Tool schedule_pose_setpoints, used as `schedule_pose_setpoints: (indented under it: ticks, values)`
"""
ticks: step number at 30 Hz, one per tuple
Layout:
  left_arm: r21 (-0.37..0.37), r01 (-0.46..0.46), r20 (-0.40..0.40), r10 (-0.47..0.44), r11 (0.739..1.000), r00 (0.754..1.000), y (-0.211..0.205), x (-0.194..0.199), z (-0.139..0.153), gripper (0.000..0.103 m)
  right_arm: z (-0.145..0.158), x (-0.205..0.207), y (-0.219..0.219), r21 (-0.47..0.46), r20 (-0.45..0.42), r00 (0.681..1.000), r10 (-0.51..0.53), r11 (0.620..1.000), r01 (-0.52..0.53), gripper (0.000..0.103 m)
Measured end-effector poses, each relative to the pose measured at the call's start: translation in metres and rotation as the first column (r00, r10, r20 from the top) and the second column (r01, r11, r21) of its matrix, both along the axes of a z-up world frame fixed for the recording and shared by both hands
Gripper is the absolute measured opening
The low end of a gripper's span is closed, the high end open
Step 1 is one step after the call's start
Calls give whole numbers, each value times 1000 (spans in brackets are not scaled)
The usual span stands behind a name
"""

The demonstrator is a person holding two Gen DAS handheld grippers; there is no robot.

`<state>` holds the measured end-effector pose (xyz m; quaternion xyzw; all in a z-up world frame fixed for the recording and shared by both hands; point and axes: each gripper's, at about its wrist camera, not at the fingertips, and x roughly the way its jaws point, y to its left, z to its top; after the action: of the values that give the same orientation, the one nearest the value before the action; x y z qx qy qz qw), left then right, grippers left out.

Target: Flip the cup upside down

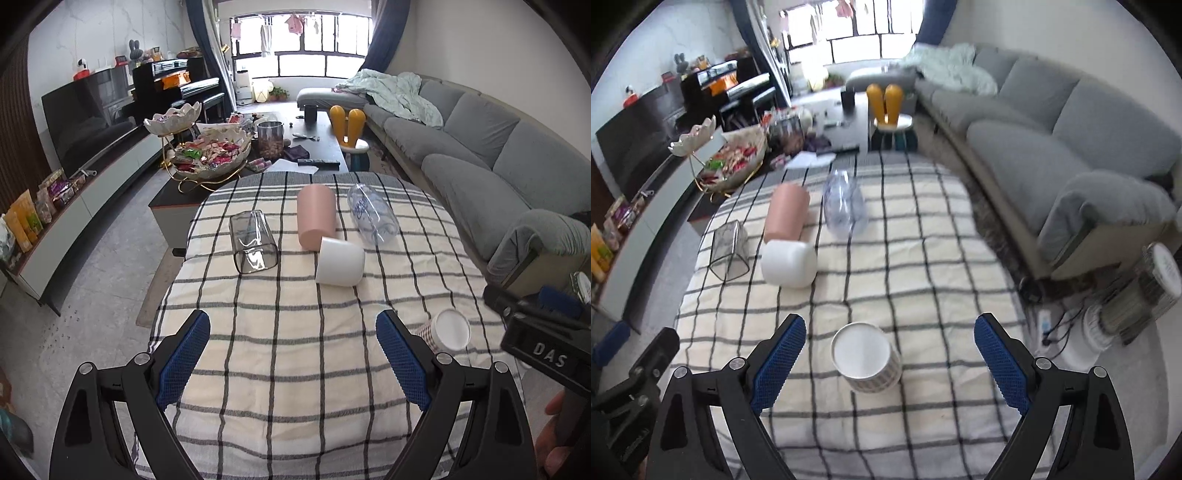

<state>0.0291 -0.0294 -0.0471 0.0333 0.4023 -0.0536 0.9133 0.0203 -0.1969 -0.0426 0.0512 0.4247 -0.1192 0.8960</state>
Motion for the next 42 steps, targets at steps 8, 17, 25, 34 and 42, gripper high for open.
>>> schedule_pose_setpoints:
  ticks: [8, 17, 25, 34, 42]
  values:
    - [20, -5, 12, 5, 1000, 1000, 1, -12, -3, 92, 20, -30, 13, -71, 138, 990, 21, 997, -11, 94]
    - [20, -21, 85, 20, 1000, 996, 7, -25, 5, 96, 26, -46, 16, -77, 199, 980, 22, 997, -7, 94]
    - [2, -58, 137, 57, 998, 989, 16, -33, 9, 103, 35, -56, 24, -100, 254, 966, 38, 995, -13, 100]
    - [15, -90, 190, 86, 996, 978, 20, -40, 15, 103, 40, -62, 27, -115, 277, 960, 44, 993, -12, 102]
    - [19, -97, 197, 91, 995, 976, 22, -40, 15, 103, 40, -62, 28, -112, 279, 959, 42, 994, -11, 102]
